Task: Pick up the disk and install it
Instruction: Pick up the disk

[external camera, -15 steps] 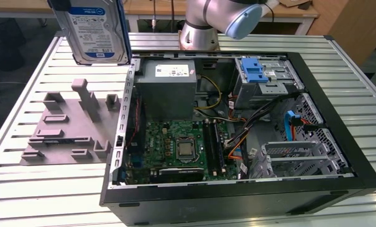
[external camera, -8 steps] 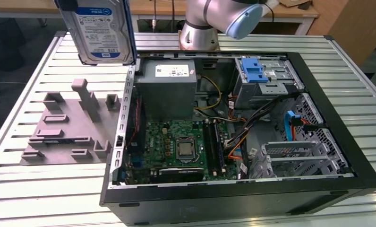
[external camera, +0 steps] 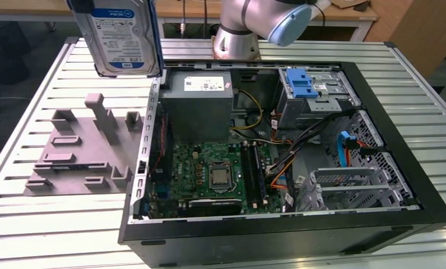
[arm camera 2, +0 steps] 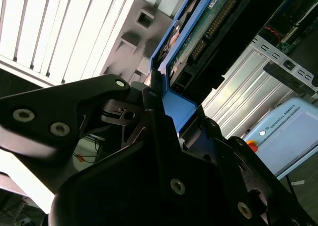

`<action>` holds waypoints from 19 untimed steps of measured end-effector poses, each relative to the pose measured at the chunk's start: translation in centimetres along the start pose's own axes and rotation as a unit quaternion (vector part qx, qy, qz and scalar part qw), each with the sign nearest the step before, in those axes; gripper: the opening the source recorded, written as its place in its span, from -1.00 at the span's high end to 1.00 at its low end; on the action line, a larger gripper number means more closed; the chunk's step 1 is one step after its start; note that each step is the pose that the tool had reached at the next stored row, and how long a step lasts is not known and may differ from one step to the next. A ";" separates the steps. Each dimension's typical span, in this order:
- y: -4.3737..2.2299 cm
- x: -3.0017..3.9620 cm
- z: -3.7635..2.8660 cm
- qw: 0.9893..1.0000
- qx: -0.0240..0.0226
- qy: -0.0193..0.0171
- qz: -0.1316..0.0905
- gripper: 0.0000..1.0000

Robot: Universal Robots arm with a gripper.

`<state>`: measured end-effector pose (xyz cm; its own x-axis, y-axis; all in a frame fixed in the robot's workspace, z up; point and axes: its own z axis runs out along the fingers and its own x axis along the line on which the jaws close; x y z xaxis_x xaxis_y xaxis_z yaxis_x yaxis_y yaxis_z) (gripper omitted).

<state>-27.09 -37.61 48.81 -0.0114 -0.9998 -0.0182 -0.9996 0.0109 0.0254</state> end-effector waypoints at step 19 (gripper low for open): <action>-1.50 -0.02 -0.04 1.000 0.000 0.000 0.000 0.27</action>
<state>-25.59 -37.61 48.81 -0.0116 -0.9998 -0.0182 -0.9996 0.0111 0.0255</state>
